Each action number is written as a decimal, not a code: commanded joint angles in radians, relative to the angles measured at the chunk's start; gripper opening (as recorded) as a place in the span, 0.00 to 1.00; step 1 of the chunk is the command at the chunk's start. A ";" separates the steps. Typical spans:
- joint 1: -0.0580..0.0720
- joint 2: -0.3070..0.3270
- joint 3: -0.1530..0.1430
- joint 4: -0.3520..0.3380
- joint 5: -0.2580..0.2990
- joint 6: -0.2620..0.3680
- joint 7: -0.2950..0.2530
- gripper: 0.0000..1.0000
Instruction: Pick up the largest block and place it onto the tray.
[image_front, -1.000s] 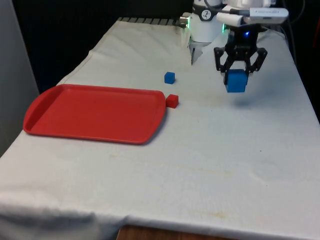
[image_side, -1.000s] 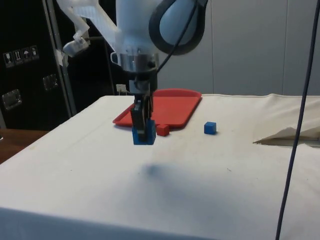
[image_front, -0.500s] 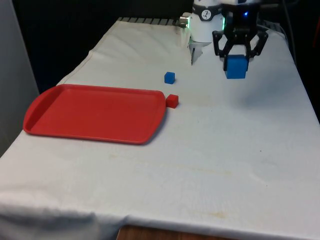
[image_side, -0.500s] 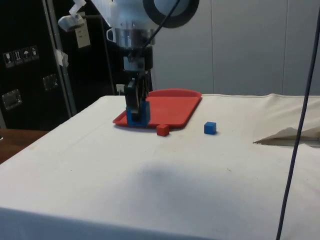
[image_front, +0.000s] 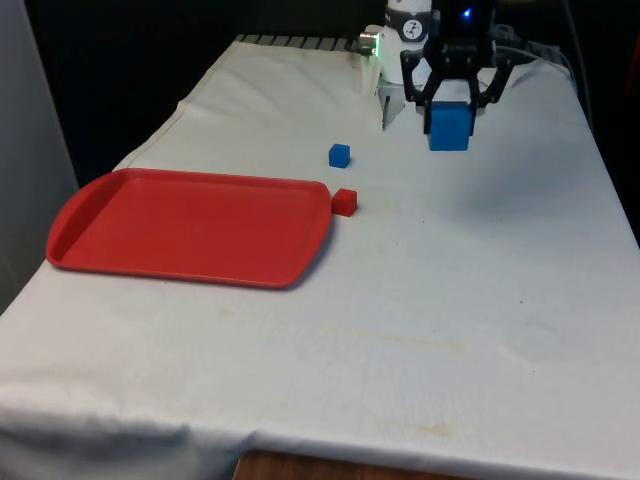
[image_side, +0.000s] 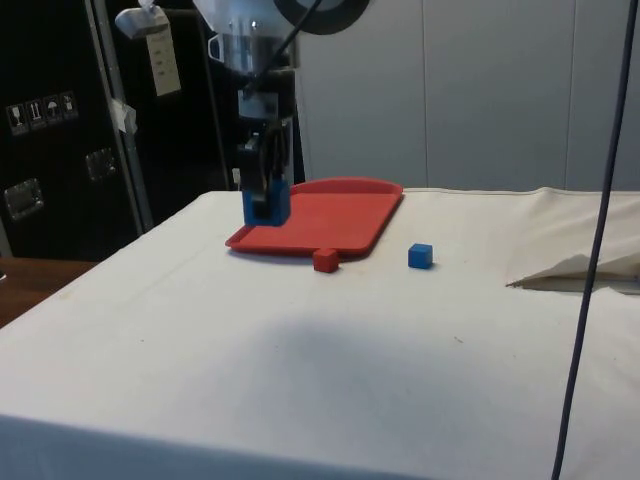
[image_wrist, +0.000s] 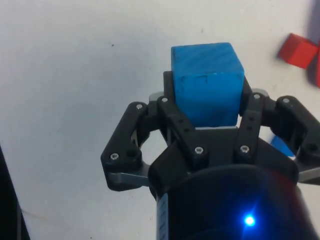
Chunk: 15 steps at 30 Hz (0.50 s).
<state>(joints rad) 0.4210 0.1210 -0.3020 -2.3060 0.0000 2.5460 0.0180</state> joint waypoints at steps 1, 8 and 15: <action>-0.006 0.004 0.000 0.005 0.022 -0.005 -0.021 0.00; -0.011 0.009 -0.025 0.010 0.031 -0.003 -0.041 0.00; -0.016 0.011 -0.056 0.011 0.029 -0.001 -0.051 0.00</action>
<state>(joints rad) 0.4090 0.1320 -0.3620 -2.2970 0.0160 2.5460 -0.0220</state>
